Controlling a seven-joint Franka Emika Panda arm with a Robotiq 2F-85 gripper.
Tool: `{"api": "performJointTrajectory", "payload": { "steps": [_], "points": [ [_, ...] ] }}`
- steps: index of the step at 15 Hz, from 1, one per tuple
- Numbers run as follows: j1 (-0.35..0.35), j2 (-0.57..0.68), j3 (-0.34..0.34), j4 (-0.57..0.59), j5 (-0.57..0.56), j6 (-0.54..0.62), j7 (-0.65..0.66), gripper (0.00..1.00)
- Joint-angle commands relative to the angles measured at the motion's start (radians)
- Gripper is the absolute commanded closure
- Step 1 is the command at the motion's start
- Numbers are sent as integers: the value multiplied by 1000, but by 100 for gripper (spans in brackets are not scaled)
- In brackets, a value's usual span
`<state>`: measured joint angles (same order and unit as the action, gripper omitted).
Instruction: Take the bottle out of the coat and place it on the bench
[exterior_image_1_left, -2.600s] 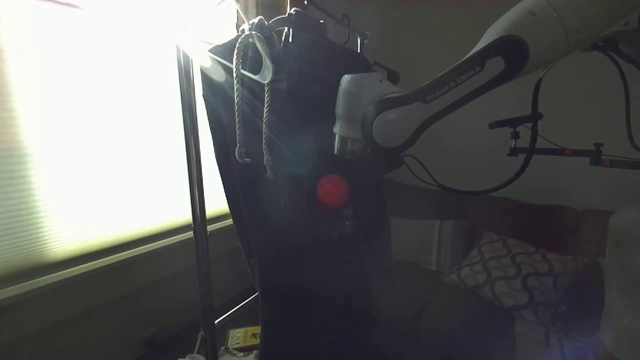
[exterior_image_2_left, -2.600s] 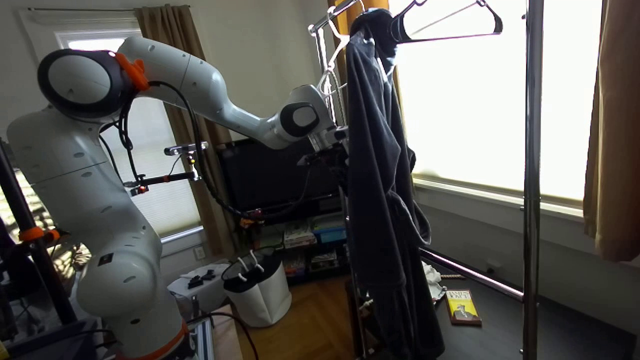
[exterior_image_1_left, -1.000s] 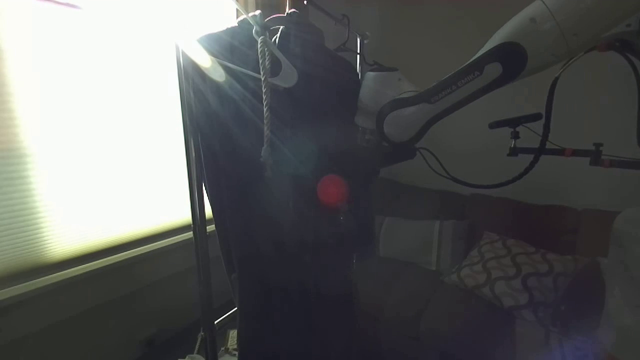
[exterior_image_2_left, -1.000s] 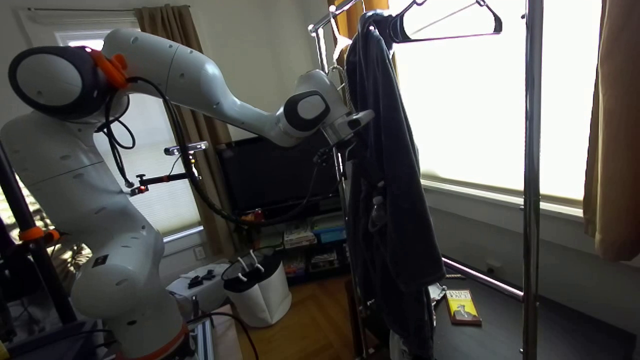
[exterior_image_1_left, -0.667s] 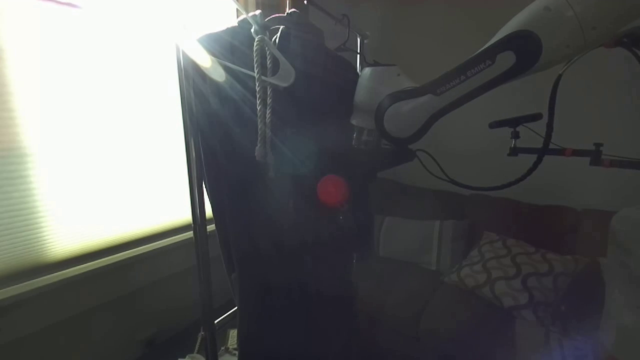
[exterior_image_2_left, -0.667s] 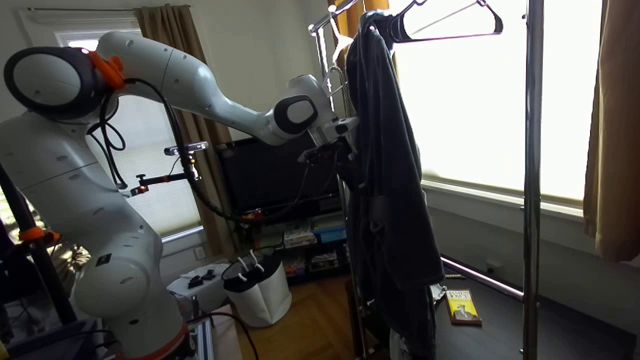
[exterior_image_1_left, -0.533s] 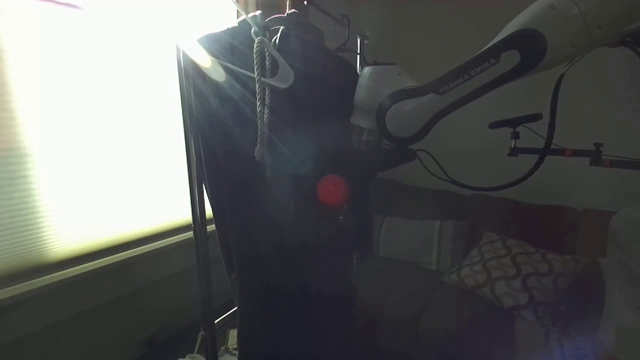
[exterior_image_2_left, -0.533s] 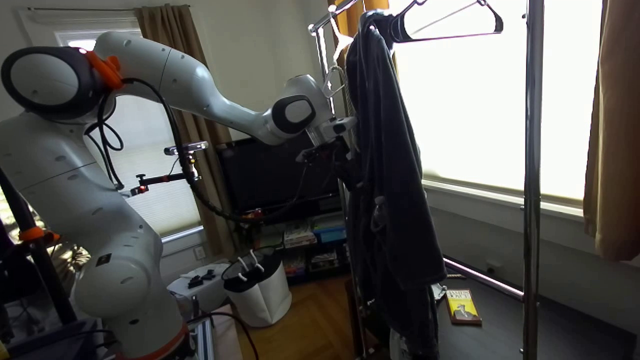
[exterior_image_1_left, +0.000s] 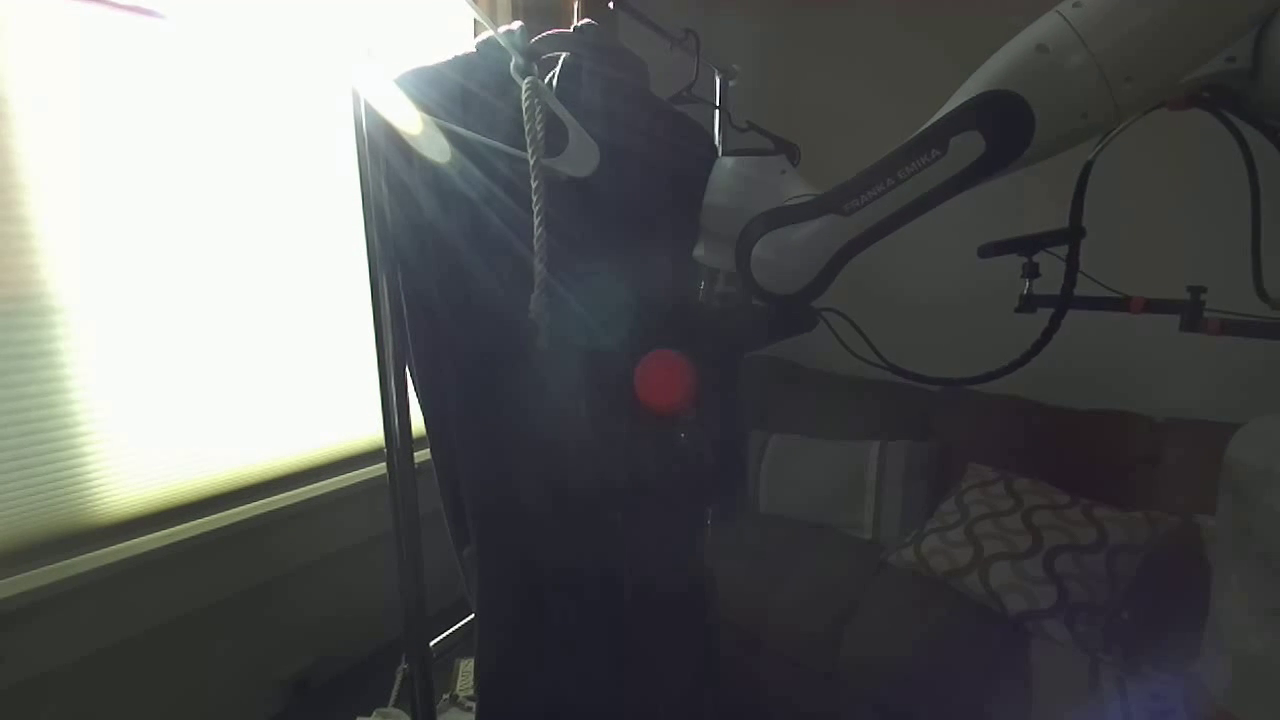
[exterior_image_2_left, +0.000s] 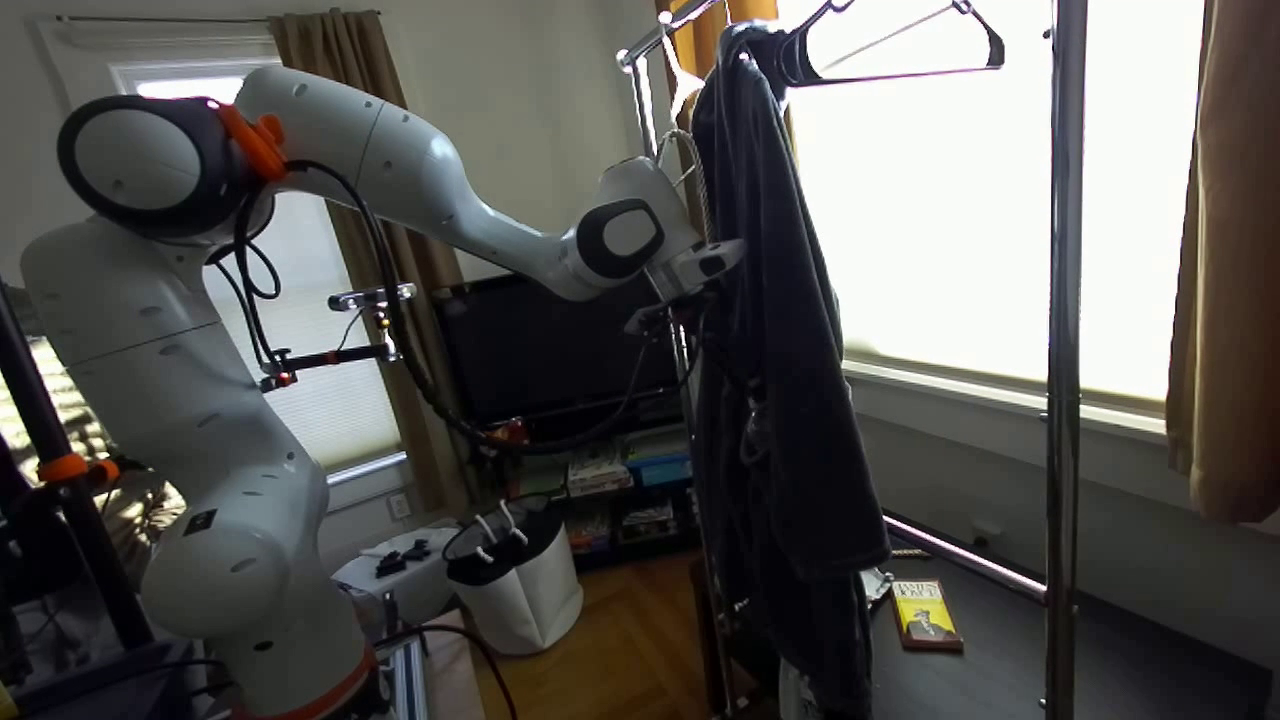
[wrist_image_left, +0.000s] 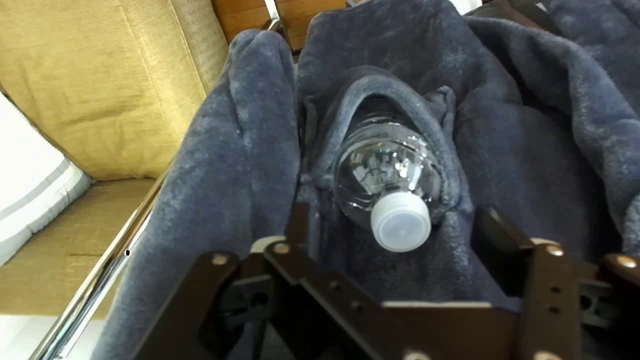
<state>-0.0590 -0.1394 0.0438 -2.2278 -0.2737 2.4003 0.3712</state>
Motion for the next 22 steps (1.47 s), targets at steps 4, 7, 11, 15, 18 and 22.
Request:
{"api": "performJointTrajectory", "payload": {
  "steps": [4,7,11,15,18,22],
  "points": [
    [9,77,-12,58,5,5,3,31],
    [13,92,-14,73,8,-8,6,39],
    [19,97,-12,80,14,-27,6,51],
    [27,96,-10,86,8,-32,13,94],
    [36,69,-6,81,16,-51,21,92],
    [47,-38,5,30,17,-49,6,92]
  ]
}}
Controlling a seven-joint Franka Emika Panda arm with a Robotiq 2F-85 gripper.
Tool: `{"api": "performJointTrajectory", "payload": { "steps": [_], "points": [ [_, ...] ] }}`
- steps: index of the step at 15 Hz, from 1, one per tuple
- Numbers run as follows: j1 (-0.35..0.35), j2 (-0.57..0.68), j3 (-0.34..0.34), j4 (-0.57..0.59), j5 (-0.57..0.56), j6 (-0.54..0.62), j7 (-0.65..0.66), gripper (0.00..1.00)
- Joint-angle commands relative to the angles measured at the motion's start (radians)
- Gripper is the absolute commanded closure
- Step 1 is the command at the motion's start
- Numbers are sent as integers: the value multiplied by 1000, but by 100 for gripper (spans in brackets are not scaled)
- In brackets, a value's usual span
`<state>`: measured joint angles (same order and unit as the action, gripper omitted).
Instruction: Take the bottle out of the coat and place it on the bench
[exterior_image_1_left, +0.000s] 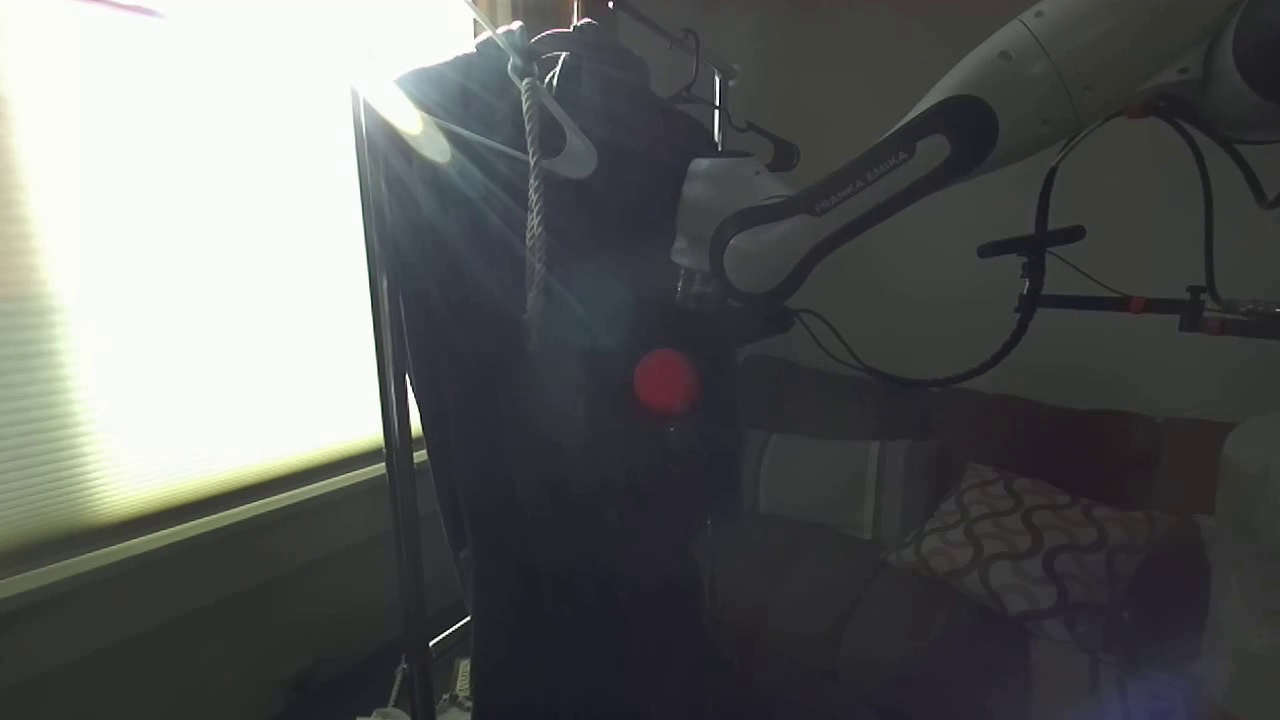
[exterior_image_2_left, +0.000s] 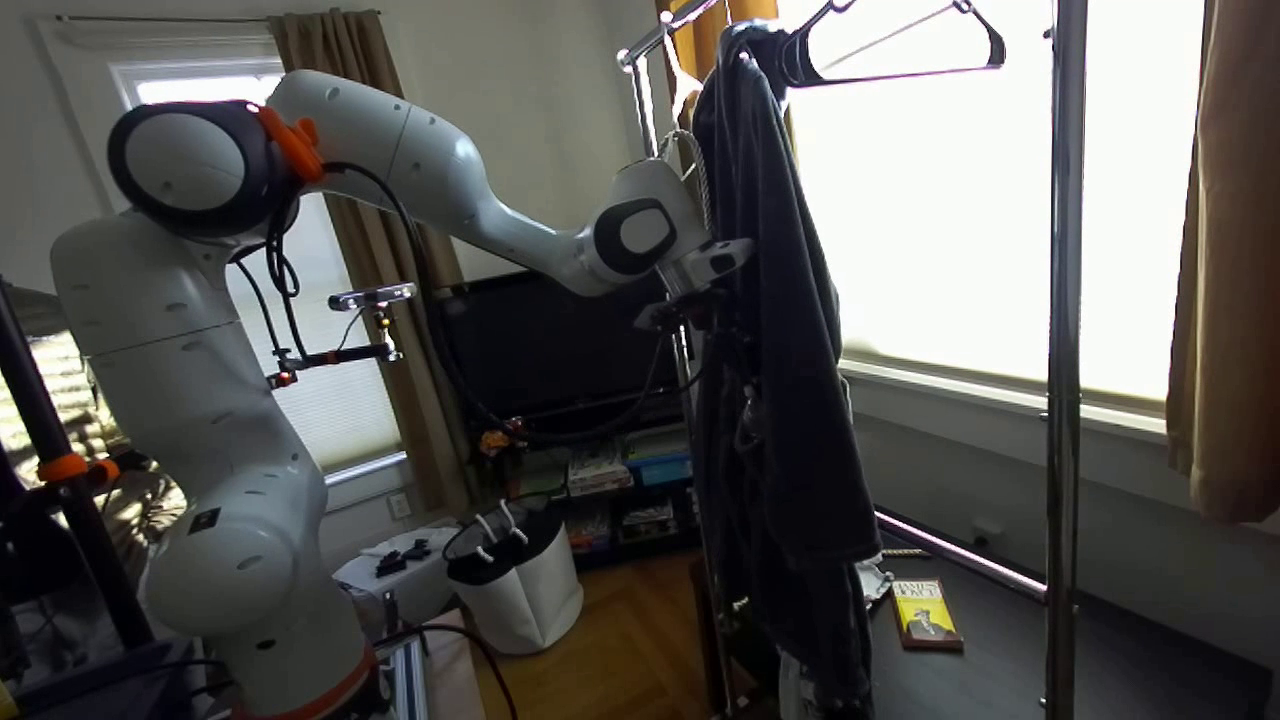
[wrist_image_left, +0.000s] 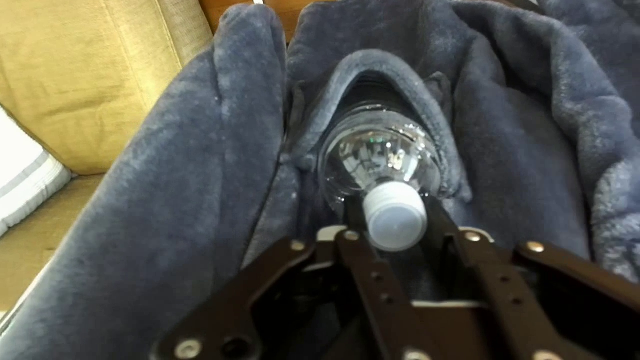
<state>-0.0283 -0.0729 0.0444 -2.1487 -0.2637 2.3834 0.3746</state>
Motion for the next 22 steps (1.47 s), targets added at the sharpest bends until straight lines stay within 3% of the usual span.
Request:
{"api": "performJointTrajectory", "payload": {
  "steps": [1,8,15,19,22],
  "points": [
    [18,-128,7,-54,12,-41,-3,92],
    [12,-352,78,-84,-27,-176,41,92],
    [29,-607,149,-178,31,-291,69,92],
    [60,-659,134,-253,145,-355,43,92],
    [59,-667,87,-371,214,-265,4,92]
  ]
}}
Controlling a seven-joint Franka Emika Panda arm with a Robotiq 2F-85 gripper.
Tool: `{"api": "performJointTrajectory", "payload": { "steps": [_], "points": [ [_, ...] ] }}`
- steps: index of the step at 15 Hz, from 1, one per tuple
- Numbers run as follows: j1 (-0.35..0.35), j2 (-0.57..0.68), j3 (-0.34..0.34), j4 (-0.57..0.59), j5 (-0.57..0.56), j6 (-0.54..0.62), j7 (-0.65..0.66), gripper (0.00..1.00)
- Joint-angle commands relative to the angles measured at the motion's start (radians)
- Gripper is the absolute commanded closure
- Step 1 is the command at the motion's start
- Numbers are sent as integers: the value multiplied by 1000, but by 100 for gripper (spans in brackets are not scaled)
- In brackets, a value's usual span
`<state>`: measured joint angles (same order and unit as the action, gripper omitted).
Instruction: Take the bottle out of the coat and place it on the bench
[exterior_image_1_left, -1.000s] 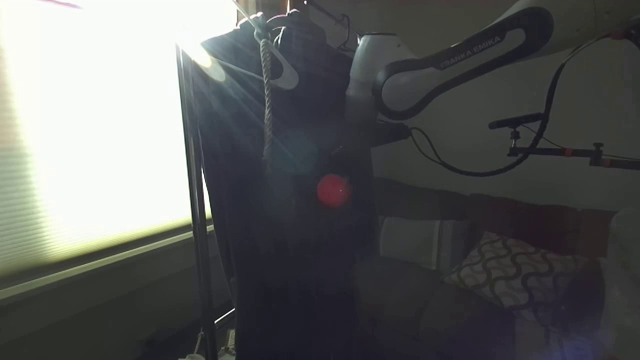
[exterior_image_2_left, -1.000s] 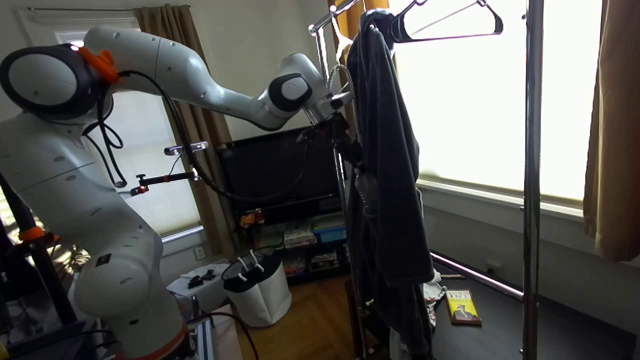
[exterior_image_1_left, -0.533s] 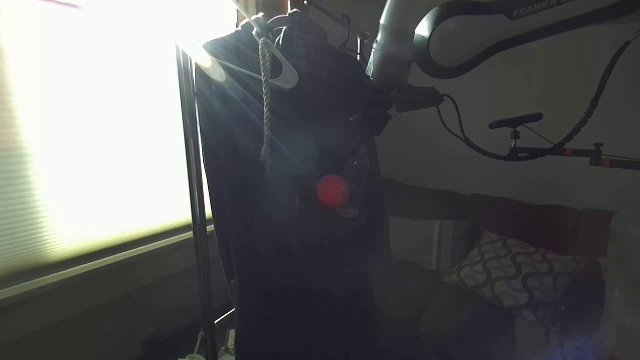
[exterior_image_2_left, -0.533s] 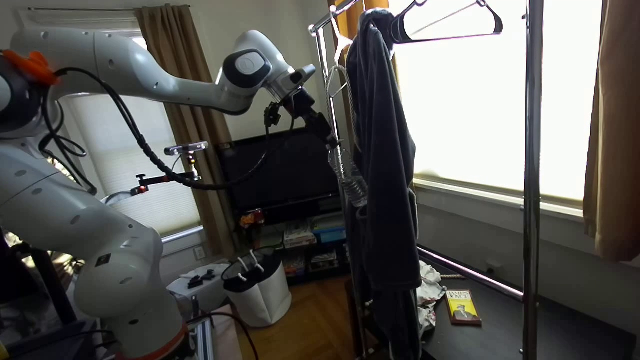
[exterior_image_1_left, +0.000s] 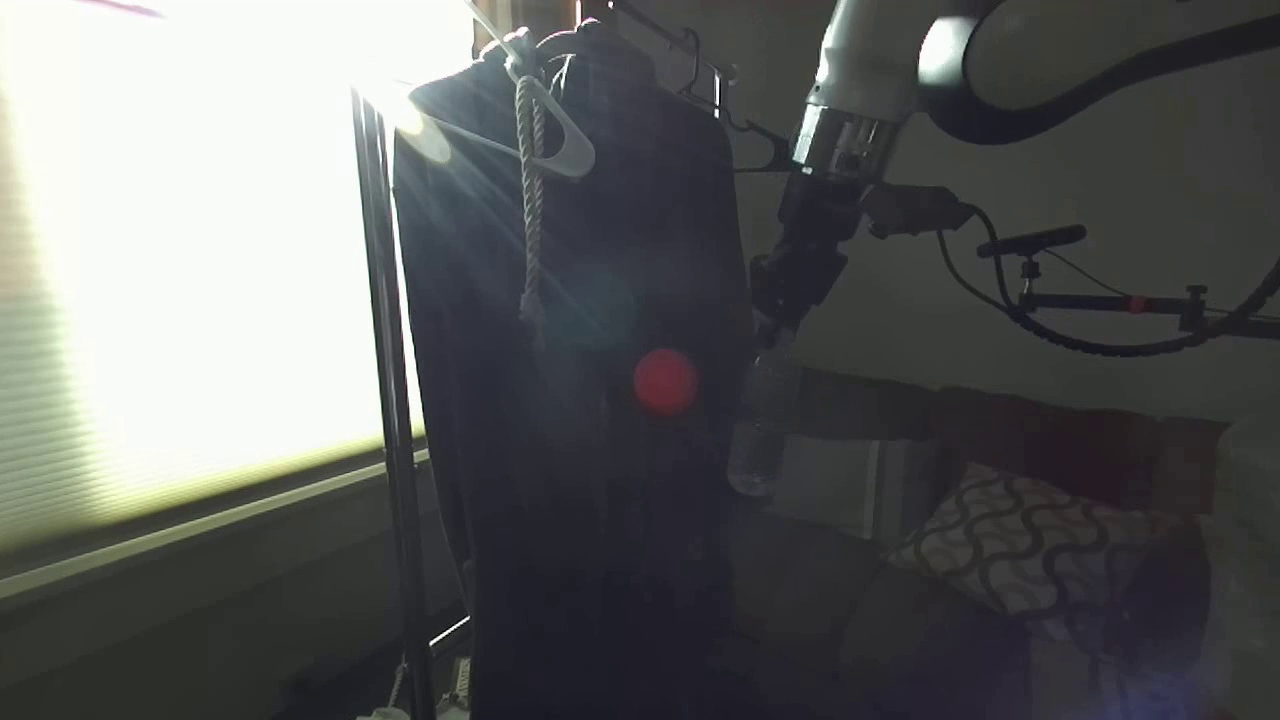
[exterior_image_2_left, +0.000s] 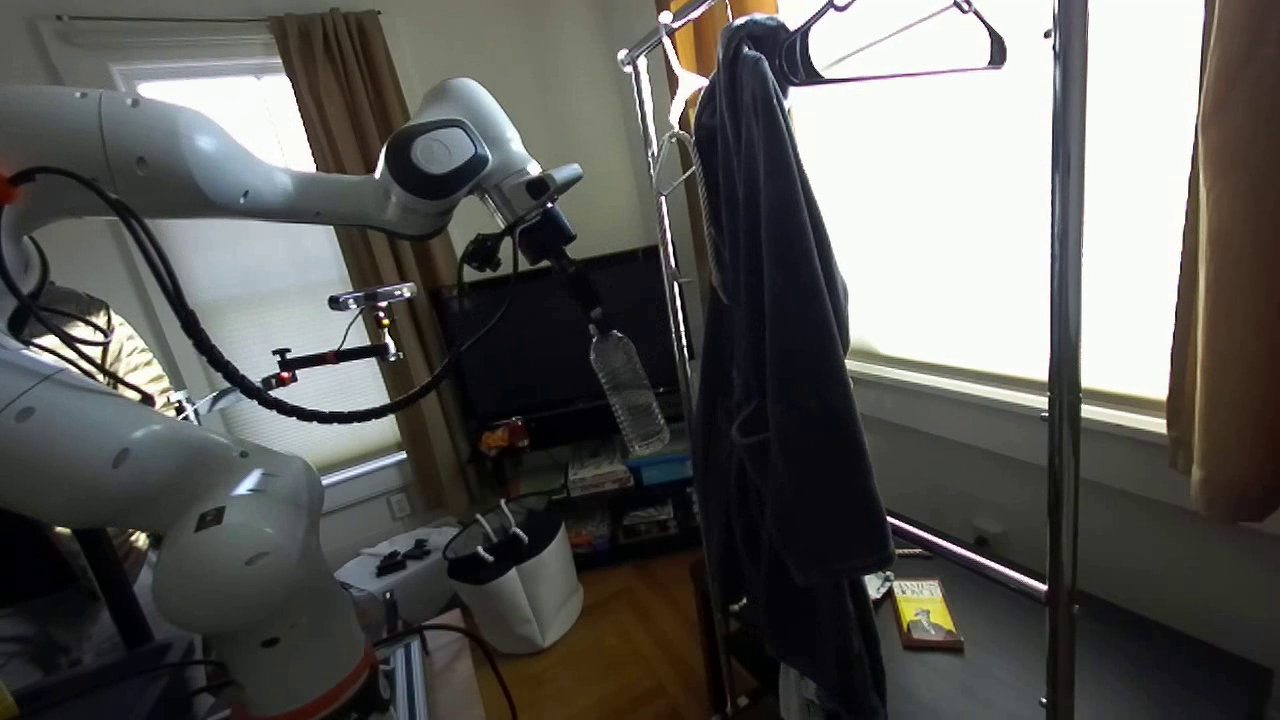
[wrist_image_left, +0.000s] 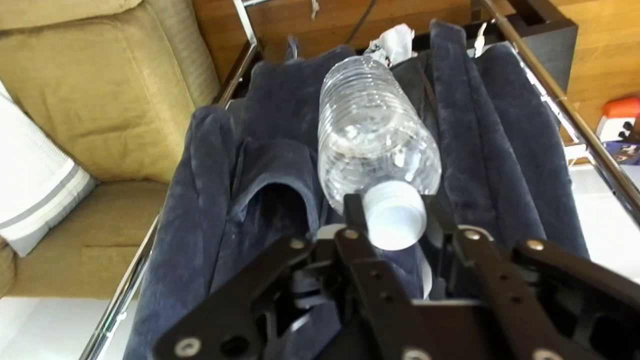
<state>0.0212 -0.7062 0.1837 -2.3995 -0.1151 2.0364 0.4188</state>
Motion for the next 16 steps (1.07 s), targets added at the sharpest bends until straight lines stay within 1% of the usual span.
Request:
{"api": "performJointTrajectory", "payload": {
  "steps": [1,4,7,8,10,11,13,14,15,16],
  "points": [
    [-1,-29,-72,-161,89,128,-41,92],
    [-24,5,-166,-294,181,283,-78,92],
    [-60,86,-247,-394,249,412,-136,92],
    [-65,176,-275,-343,273,433,-159,92],
    [-70,232,-312,-371,323,491,-193,92],
    [-90,166,-264,-371,282,439,-170,69],
    [-93,233,-288,-367,304,475,-190,69],
    [-93,248,-289,-364,307,481,-190,92],
    [-115,269,-271,-351,275,470,-161,92],
    [-142,312,-278,-338,248,483,-169,92]
  ]
}}
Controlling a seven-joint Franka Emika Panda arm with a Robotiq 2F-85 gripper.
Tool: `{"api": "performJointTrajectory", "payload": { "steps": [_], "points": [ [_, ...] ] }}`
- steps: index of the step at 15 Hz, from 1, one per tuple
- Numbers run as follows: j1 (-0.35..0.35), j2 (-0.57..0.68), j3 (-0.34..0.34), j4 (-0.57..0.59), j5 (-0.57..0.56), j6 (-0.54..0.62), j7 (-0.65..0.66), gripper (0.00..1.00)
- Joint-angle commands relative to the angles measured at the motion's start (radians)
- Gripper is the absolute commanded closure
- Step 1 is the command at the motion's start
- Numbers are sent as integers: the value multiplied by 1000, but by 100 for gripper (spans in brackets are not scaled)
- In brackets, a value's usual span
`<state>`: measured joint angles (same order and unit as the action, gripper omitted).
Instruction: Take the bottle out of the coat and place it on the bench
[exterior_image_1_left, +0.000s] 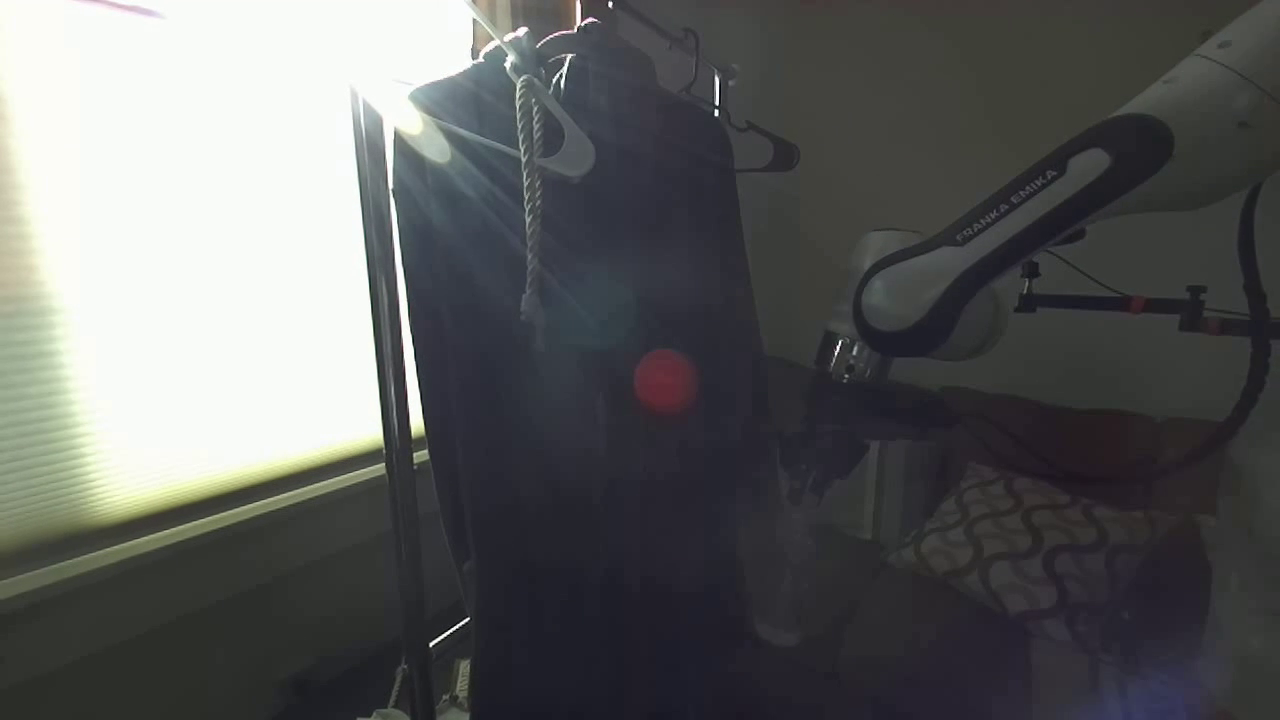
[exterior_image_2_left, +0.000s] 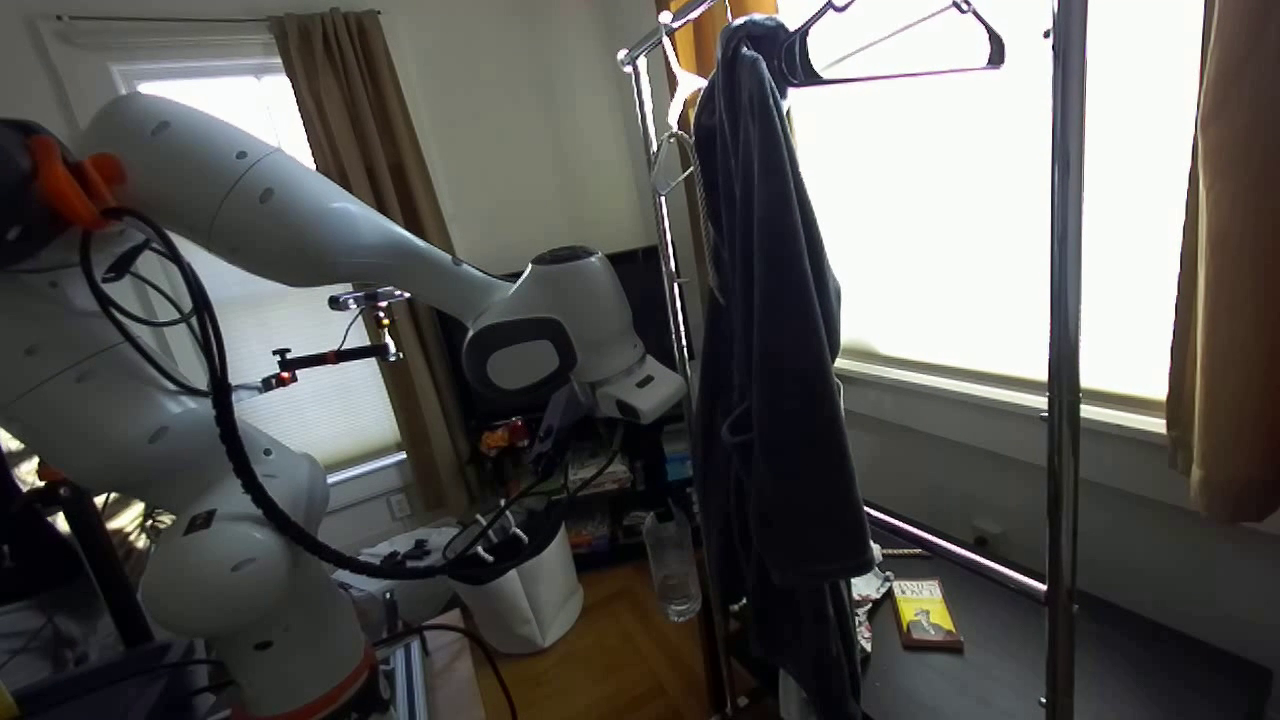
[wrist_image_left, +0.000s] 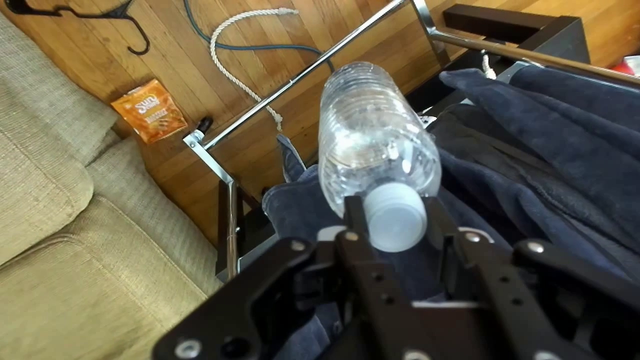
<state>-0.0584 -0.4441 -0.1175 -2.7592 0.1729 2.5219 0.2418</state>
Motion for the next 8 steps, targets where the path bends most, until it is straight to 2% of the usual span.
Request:
{"api": "performJointTrajectory", "payload": {
  "steps": [1,3,5,7,8],
  "points": [
    [-71,84,-12,29,-31,-3,-42,92],
    [-80,163,-97,42,-15,13,-219,92],
    [-39,260,-219,70,27,20,-378,92],
    [29,351,-341,121,135,13,-537,92],
    [17,412,-354,155,228,-3,-618,92]
  ]
}}
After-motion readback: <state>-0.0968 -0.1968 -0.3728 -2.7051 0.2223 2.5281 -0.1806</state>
